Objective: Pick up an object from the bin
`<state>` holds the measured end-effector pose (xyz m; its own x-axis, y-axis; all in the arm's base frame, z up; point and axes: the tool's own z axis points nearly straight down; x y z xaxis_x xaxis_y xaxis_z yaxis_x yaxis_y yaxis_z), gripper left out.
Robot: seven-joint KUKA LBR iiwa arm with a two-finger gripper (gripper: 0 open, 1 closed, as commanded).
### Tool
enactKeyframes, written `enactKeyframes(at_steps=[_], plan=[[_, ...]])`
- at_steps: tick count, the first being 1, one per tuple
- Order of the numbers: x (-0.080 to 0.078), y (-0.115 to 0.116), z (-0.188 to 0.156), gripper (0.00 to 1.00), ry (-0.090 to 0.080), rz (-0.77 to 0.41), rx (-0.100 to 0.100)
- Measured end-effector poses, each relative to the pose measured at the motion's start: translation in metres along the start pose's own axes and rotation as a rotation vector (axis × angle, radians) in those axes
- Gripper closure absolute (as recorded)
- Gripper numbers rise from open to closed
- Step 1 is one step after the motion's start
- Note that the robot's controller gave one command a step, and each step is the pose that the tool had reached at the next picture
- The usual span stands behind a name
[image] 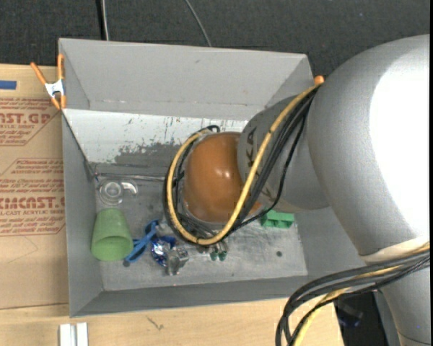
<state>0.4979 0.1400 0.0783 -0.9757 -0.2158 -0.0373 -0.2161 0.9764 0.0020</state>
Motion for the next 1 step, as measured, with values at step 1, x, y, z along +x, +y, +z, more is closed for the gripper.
enactKeyframes(at_steps=[1], plan=[[0.006, 0.0124, -0.1616, 1.0, 0.028, 0.002, 0.002]])
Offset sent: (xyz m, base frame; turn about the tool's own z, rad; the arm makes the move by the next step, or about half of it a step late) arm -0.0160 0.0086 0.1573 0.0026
